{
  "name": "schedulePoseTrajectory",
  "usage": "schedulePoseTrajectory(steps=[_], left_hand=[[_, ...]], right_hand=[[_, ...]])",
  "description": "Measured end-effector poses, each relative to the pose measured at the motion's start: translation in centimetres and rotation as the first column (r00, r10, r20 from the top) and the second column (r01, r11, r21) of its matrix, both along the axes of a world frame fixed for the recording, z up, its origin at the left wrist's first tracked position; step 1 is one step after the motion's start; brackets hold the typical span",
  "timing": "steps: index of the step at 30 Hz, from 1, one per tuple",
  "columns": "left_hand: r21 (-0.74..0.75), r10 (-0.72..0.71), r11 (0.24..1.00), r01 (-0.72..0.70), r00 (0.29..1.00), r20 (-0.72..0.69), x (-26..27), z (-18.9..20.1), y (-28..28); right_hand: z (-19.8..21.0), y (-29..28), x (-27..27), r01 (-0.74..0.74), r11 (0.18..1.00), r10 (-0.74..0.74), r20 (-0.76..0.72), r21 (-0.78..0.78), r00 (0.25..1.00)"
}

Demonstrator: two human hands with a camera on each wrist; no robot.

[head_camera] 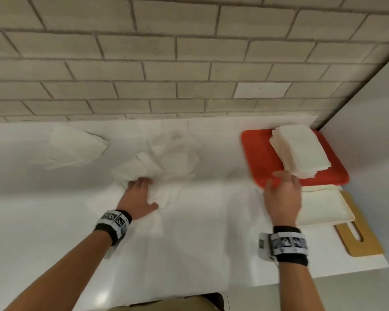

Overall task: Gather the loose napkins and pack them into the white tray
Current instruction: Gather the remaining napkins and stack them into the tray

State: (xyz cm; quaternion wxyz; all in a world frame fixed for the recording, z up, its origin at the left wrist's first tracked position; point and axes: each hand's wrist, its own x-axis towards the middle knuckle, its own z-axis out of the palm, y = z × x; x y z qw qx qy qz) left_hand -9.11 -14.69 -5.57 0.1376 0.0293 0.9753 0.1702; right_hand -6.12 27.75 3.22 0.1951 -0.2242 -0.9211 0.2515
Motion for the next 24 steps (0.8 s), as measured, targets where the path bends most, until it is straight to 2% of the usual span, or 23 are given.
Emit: schedulePoseTrajectory(steps=[2, 4, 7, 9, 11, 13, 15, 16, 20, 22, 24], left_hand=[[0.063, -0.052, 0.996, 0.056, 0.996, -0.069, 1.5, -0.5, 0.7], [0.125, -0.098, 0.986, 0.11, 0.991, -0.095, 3.1, -0.9, 1.0], [0.206, -0.152, 0.962, 0.18, 0.977, -0.147, 4.5, -0.9, 0.6], [0.287, -0.097, 0.945, 0.157, 0.972, -0.212, 4.5, -0.2, -0.4], [0.42, 0.02, 0.904, 0.081, 0.973, -0.23, 4.1, 1.6, -1.4], [0.511, 0.099, 0.858, 0.041, 0.964, -0.245, 3.7, 4.3, -2.3], [0.606, 0.147, 0.794, 0.034, 0.958, -0.246, 3.3, 7.4, -3.1], [0.674, 0.168, 0.739, 0.028, 0.96, -0.224, 3.2, 8.9, -3.5], [0.823, 0.334, 0.567, -0.047, 0.926, -0.178, 2.7, 12.4, -4.7], [0.833, 0.451, 0.526, -0.173, 0.887, -0.101, 2.5, 11.8, -5.0], [0.822, 0.528, 0.479, -0.308, 0.849, 0.01, 2.4, 9.6, -5.4]], right_hand=[[-1.7, -6.1, -0.8, -0.183, 0.979, 0.184, 0.004, -0.087, 0.983], [-3.5, -12.1, -1.2, -0.327, 0.915, 0.348, 0.055, -0.235, 0.936], [-6.4, -18.9, -1.3, -0.481, 0.797, 0.563, 0.16, -0.365, 0.811], [-7.0, -21.8, -0.9, -0.548, 0.738, 0.661, 0.254, -0.395, 0.706], [-6.2, -22.9, -0.4, -0.516, 0.706, 0.674, 0.236, -0.484, 0.7], [-4.3, -22.9, 0.1, -0.485, 0.61, 0.679, 0.097, -0.627, 0.727], [-2.4, -23.1, 0.3, -0.539, 0.508, 0.699, -0.044, -0.672, 0.714], [-1.4, -23.2, 0.3, -0.564, 0.492, 0.702, -0.08, -0.663, 0.707], [1.2, -23.6, -0.8, -0.604, 0.499, 0.69, -0.137, -0.622, 0.711], [1.0, -23.8, -1.6, -0.594, 0.492, 0.672, -0.156, -0.637, 0.724], [-0.1, -24.2, -2.5, -0.555, 0.524, 0.641, -0.13, -0.647, 0.757]])
